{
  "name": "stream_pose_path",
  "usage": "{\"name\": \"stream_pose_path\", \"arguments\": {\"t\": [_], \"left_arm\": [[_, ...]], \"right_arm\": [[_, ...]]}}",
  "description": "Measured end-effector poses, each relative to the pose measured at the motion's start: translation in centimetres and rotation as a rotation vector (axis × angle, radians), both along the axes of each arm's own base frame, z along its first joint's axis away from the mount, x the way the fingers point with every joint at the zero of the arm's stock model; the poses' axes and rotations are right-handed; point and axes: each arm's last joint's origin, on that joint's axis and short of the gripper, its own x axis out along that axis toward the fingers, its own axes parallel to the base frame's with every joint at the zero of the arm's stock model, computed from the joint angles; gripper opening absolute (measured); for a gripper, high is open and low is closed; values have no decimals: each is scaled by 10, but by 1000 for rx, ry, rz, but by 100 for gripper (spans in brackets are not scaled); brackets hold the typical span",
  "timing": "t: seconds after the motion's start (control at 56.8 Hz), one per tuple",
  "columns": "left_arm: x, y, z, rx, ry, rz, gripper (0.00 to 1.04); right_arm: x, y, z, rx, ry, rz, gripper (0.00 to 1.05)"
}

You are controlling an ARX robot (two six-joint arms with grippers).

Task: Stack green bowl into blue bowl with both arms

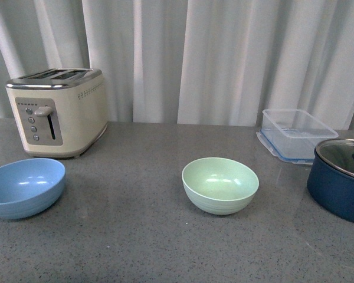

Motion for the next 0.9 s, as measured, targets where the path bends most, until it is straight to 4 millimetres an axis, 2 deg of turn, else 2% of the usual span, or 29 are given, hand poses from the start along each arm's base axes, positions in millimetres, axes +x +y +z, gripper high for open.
{"name": "stream_pose_path", "arguments": {"t": [0.123,0.264,0.37,0.792,0.898], "left_arm": [[29,2,-11,-4,62,34,98],[53,2,-22,-16,111,58,98],[72,2,-38,-27,165,75,98],[100,5,-89,-103,275,111,98],[105,7,-93,-111,280,118,81]], "right_arm": [[0,0,0,0,0,0,95],[0,0,0,0,0,0,95],[0,0,0,0,0,0,95],[0,0,0,0,0,0,95],[0,0,0,0,0,0,95]]}}
